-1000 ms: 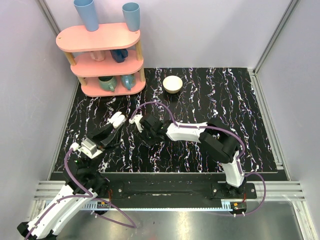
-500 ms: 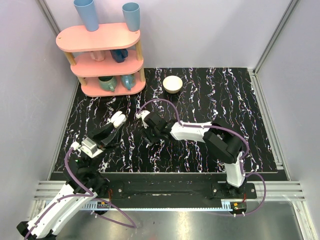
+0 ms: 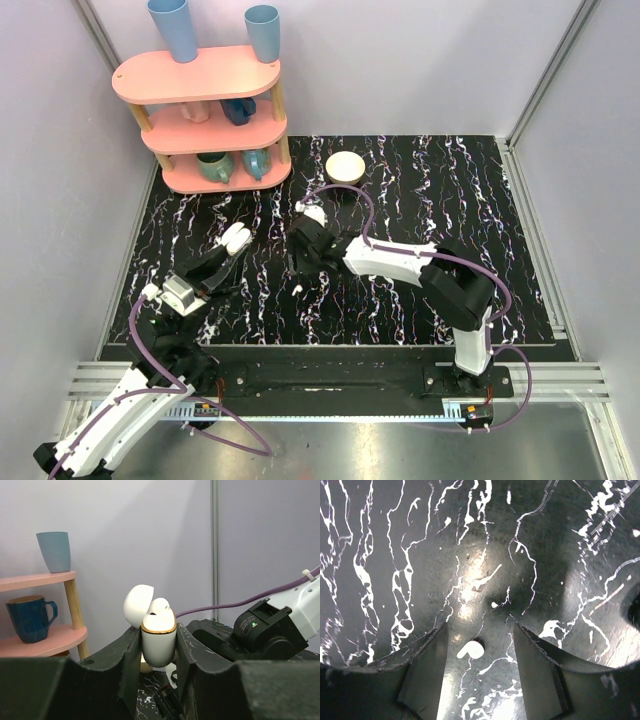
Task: Insert the wireless bluetooth earbuds into the charging case
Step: Adjust the left earbud at the center of the board, then pick up the left earbud from the center of the board.
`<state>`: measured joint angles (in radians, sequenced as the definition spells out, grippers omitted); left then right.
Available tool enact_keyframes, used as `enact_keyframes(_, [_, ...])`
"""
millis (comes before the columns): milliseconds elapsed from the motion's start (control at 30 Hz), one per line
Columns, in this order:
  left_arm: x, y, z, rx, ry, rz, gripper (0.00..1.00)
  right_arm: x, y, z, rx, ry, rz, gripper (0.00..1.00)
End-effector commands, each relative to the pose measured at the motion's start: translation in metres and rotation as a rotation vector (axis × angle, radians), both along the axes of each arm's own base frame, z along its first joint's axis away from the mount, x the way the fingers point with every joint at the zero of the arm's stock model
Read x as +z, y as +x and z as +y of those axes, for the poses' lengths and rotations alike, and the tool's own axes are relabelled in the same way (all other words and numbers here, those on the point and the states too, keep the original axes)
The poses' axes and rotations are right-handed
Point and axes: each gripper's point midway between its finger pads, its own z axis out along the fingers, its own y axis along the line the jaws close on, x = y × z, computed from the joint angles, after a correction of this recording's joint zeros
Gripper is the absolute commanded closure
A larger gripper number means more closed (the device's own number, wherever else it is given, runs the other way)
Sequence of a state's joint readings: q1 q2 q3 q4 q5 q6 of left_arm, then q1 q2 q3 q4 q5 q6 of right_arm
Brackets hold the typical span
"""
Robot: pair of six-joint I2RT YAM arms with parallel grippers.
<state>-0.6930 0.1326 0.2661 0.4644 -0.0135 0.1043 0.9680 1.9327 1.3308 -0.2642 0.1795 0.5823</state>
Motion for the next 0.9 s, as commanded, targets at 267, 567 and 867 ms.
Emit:
enact_keyframes(267, [0.007, -0.003, 0.010, 0.031, -0.039, -0.029, 1.00, 0.041, 0.014, -0.010, -0.520, 0.056, 0.037, 0.38])
enact_keyframes(567, [0.008, -0.003, 0.013, 0.043, -0.043, -0.035, 1.00, 0.020, -0.002, 0.003, -0.551, 0.073, 0.180, 0.41])
enact_keyframes(867, [0.010, -0.004, 0.015, 0.051, -0.050, -0.043, 1.00, -0.003, -0.019, 0.005, -0.639, 0.091, 0.309, 0.42])
